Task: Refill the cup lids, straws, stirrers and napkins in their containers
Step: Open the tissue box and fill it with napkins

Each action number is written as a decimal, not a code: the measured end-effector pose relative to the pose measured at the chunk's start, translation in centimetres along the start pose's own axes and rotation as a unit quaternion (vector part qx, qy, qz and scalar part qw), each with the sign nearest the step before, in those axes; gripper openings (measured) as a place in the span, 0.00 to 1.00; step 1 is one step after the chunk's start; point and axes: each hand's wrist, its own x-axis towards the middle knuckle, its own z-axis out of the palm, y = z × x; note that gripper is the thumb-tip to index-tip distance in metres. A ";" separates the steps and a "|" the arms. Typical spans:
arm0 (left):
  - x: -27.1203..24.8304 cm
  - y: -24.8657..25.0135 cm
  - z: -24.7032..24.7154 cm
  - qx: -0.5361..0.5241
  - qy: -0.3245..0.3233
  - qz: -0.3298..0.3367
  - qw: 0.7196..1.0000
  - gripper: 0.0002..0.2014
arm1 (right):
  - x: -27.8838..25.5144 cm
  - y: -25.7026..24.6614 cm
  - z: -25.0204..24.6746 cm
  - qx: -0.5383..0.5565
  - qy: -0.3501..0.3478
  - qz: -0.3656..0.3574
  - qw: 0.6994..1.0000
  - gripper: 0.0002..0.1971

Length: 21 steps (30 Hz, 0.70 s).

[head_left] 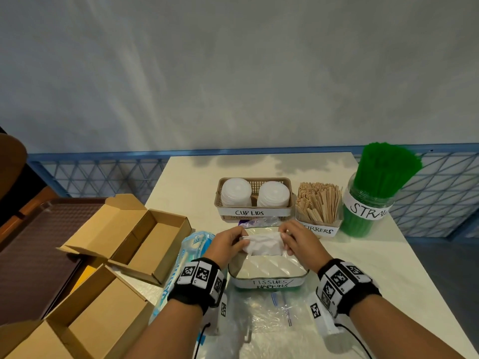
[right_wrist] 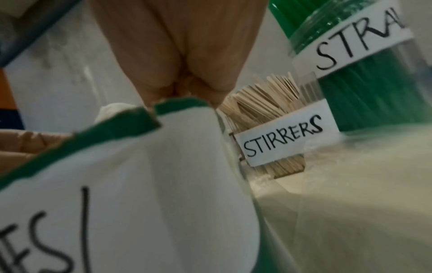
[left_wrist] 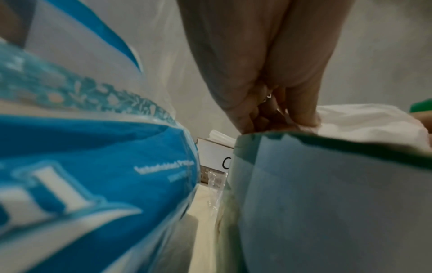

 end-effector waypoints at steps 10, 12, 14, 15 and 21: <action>-0.2 1.0 1.4 -0.098 0.059 -0.038 0.993 0.11 | -0.8 0.1 -0.3 0.034 -0.018 0.021 0.999 0.04; -0.3 0.9 1.6 -0.089 0.069 -0.042 0.993 0.13 | -0.7 0.2 -0.2 -0.008 -0.002 0.001 1.000 0.11; -0.3 1.1 1.8 -0.061 0.080 -0.042 0.994 0.13 | -0.5 0.3 0.0 -0.005 0.021 0.007 1.000 0.14; -0.4 1.4 1.9 -0.043 0.087 -0.038 0.995 0.12 | -0.6 0.3 0.1 -0.003 0.030 0.012 0.999 0.12; -1.1 2.4 1.1 0.041 0.242 -0.089 0.965 0.18 | -2.0 0.4 0.0 0.020 0.174 0.103 0.979 0.15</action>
